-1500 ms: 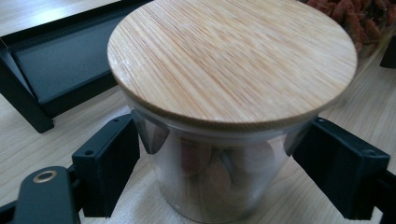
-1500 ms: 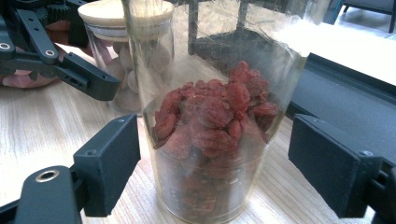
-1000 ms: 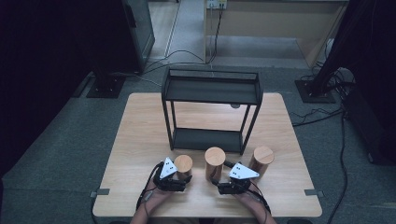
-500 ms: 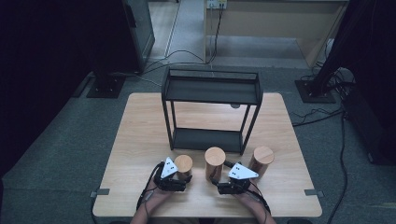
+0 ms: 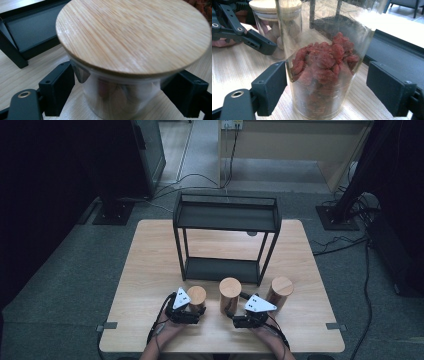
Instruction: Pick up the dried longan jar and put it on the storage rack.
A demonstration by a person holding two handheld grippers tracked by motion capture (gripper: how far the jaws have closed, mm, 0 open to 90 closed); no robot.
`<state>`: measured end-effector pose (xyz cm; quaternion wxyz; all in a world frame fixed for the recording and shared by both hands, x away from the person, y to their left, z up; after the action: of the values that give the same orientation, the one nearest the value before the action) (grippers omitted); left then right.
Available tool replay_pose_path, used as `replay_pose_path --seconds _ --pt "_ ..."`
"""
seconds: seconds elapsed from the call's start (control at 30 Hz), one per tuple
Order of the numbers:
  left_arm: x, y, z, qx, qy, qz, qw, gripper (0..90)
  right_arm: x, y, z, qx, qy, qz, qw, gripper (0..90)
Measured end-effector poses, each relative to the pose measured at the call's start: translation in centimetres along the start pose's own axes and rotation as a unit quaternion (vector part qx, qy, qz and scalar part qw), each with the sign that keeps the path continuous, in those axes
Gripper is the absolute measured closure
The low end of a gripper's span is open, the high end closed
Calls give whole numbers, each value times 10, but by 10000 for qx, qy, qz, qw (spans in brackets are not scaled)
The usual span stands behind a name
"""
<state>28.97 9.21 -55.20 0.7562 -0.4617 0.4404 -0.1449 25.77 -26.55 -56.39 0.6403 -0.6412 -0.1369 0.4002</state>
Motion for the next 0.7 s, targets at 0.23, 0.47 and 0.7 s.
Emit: replay_pose_path --seconds 0.23,0.47,0.7 --pt "1 0 1 -13 -49 -81 10000 151 0 0 0 -9 11 6 10000 165" --pt "1 1 3 -89 -47 -229 9997 151 0 0 1 -27 33 2 10000 165" --pt "1 1 -2 109 -163 -386 9991 210 0 0 1 -34 49 -7 10000 165"
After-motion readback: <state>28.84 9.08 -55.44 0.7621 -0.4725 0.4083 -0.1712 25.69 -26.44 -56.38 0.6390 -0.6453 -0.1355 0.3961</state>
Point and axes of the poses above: each handheld gripper's, and its own axes: x roughly forward along the jaws, y roughly out of its underside, z roughly to its left, the point moved 9 cm from there along x, roughly forward along the jaws, and after that the axes turned 12 degrees about x, right-handed, at the moved point
